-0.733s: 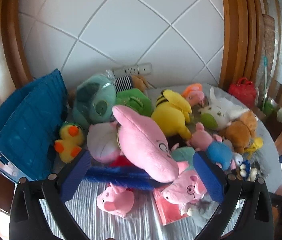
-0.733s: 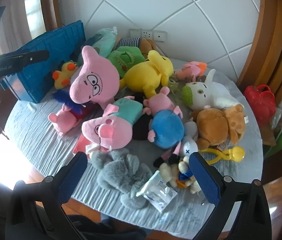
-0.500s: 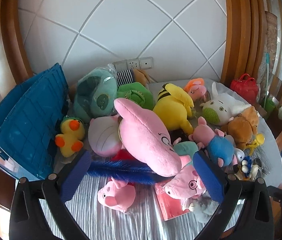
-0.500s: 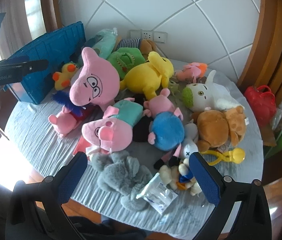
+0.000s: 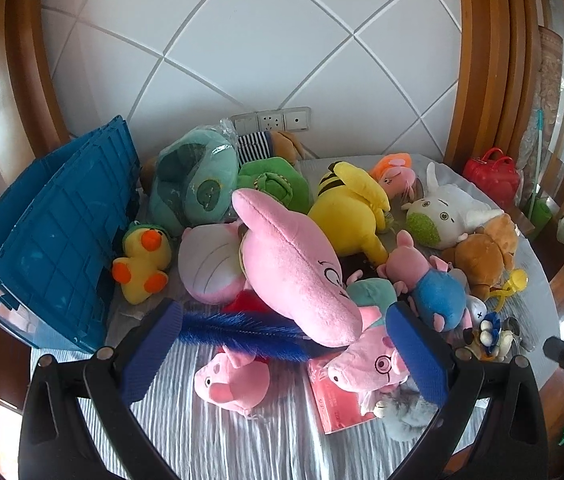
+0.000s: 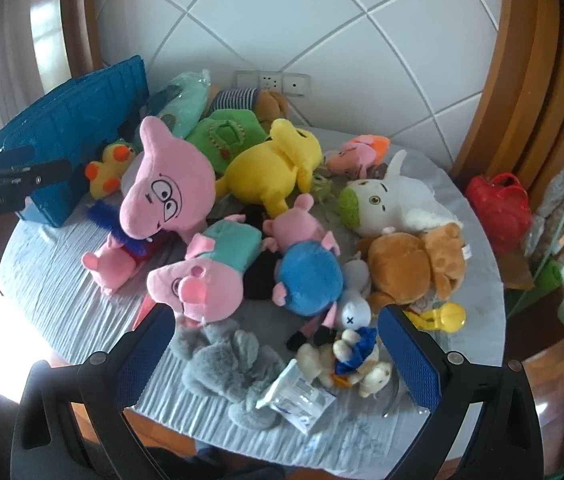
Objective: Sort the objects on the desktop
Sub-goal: 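Move both tools toward the pink starfish plush in the toy pile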
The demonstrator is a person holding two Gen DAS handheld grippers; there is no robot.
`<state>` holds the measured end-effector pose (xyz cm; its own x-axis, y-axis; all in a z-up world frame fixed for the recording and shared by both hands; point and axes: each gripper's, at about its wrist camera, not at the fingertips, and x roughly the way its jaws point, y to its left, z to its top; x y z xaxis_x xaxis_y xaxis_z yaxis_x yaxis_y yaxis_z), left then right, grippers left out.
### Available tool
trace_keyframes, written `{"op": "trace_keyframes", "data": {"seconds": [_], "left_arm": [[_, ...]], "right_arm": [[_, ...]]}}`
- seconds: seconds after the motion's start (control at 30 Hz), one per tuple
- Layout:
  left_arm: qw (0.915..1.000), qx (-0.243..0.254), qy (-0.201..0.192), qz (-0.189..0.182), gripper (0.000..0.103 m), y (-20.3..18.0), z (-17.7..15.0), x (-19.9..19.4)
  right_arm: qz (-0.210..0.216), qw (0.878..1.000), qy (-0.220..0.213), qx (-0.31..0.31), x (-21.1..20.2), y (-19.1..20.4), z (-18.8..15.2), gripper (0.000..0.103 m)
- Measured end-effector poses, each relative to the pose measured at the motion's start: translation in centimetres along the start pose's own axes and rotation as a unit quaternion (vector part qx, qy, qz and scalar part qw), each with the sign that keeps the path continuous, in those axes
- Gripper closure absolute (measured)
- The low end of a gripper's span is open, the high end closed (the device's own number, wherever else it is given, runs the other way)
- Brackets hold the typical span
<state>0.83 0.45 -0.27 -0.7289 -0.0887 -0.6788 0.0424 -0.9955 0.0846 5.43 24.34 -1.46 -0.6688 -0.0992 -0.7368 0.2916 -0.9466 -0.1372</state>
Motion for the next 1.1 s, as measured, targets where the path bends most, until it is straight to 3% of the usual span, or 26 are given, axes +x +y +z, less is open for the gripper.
{"op": "trace_keyframes", "data": {"seconds": [0.5,1.1], "left_arm": [[0.999,-0.02,0.015,0.036,0.0,-2.7,1.3,0.0],[0.9982,-0.016,0.031,0.048,0.0,-7.2,2.1,0.3]], "right_arm": [[0.019,1.0,-0.012,-0.02,0.6,-4.5,2.3,0.0],[0.023,0.999,0.0,-0.023,1.6,-9.0,2.0,0.0]]}}
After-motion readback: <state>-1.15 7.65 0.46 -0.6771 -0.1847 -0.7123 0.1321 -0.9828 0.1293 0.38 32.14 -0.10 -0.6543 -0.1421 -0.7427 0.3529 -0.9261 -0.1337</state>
